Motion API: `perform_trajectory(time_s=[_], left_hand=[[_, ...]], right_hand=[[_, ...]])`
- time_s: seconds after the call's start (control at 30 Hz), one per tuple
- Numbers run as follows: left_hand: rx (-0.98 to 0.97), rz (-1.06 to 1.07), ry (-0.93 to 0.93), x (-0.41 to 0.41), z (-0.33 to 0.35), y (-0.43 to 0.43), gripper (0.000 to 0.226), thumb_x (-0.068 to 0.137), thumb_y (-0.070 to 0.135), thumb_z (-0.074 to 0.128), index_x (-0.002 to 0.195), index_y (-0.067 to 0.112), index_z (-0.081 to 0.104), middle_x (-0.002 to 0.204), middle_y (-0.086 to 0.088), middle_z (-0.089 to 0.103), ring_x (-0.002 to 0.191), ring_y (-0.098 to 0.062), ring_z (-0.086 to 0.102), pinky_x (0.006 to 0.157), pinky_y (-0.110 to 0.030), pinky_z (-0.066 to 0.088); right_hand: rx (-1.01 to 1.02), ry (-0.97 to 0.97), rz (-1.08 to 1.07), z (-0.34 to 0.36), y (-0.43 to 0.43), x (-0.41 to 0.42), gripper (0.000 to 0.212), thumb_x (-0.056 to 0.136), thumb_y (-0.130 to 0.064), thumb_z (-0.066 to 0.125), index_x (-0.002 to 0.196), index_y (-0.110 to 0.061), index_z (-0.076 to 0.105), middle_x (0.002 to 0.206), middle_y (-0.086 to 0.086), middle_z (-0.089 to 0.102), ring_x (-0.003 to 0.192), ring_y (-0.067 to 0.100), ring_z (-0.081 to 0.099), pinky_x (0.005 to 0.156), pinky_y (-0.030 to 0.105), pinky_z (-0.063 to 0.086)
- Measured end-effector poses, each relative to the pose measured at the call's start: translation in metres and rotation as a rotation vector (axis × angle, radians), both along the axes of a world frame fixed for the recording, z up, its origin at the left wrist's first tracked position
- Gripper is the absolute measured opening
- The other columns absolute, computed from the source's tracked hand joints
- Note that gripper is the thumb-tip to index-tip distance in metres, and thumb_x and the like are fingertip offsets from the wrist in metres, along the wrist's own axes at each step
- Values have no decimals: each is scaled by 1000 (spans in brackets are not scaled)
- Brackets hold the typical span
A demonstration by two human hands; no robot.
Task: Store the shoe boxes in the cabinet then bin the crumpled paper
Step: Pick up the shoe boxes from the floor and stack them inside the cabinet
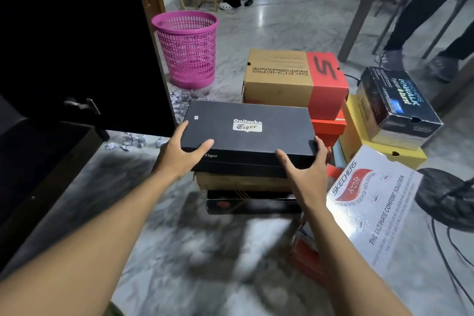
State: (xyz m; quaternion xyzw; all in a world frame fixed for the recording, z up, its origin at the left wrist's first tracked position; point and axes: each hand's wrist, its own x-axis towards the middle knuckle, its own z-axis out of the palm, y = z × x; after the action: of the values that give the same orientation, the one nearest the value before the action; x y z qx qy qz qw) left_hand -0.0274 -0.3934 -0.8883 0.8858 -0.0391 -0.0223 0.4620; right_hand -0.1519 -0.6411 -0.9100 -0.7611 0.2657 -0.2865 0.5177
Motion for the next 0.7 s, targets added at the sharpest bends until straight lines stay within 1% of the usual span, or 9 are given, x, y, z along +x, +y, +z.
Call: perform_trajectory(time_s=[0.1, 0.2, 0.33, 0.43, 0.5, 0.53, 0.6, 0.63, 0.7], left_hand=[[36, -13, -23, -3, 12, 8, 98, 62, 79, 66, 146, 42, 32, 146, 9, 47, 132, -14, 45, 102, -29, 39], [16, 17, -90, -5, 26, 22, 93, 68, 70, 71, 147, 37, 35, 149, 10, 43, 135, -11, 41, 100, -22, 32], [-15, 75, -142, -2, 40, 60, 91, 69, 67, 72, 147, 36, 37, 149, 11, 42, 137, -11, 40, 100, -23, 32], [-44, 162, -203, 4, 58, 108, 86, 70, 62, 75, 145, 34, 42, 143, 11, 47, 127, -3, 41, 97, -19, 30], [-74, 231, -234, 9, 69, 143, 85, 70, 58, 77, 144, 30, 45, 138, 14, 48, 118, 3, 39, 97, -17, 30], [-95, 267, -245, 11, 74, 160, 86, 69, 58, 78, 143, 28, 46, 139, 13, 48, 119, 4, 40, 98, -17, 30], [-172, 368, -259, 15, 78, 191, 92, 62, 60, 82, 141, 25, 49, 141, 8, 51, 126, -2, 46, 104, -20, 35], [-221, 433, -265, 15, 79, 205, 94, 59, 59, 84, 139, 23, 51, 137, 7, 55, 124, -5, 51, 104, -21, 39], [-293, 562, -266, 10, 78, 231, 91, 60, 52, 87, 137, 17, 54, 129, 5, 60, 117, -6, 56, 95, -15, 41]], right_hand=[[-30, -32, 9, 12, 5, 1, 87, 72, -48, 85, 143, -25, 40, 138, -12, 49, 125, 1, 44, 101, 14, 30], [-57, -54, 53, 29, 13, 8, 84, 70, -49, 85, 140, -27, 42, 135, -13, 50, 118, -4, 43, 98, 11, 30], [-96, -101, 119, 44, 38, 33, 90, 67, -53, 85, 141, -27, 40, 136, -11, 51, 121, 3, 48, 98, 12, 32], [-136, -91, 243, 59, 72, 58, 88, 71, -51, 83, 142, -27, 37, 132, -13, 50, 112, 3, 48, 86, 5, 31], [-132, -113, 330, 73, 100, 80, 87, 74, -50, 82, 144, -26, 36, 130, -13, 48, 111, 3, 46, 85, 5, 31], [-125, -122, 367, 80, 116, 92, 88, 74, -51, 81, 144, -25, 35, 130, -12, 48, 112, 4, 46, 88, 8, 33], [-130, -130, 446, 90, 153, 114, 87, 75, -53, 81, 144, -25, 36, 132, -9, 50, 114, 7, 49, 95, 17, 40], [-133, -133, 484, 94, 172, 124, 86, 74, -54, 81, 142, -26, 37, 132, -8, 51, 116, 9, 51, 99, 23, 44], [-135, -128, 555, 95, 208, 140, 87, 71, -59, 81, 140, -29, 38, 132, -7, 55, 117, 13, 55, 103, 34, 48]])
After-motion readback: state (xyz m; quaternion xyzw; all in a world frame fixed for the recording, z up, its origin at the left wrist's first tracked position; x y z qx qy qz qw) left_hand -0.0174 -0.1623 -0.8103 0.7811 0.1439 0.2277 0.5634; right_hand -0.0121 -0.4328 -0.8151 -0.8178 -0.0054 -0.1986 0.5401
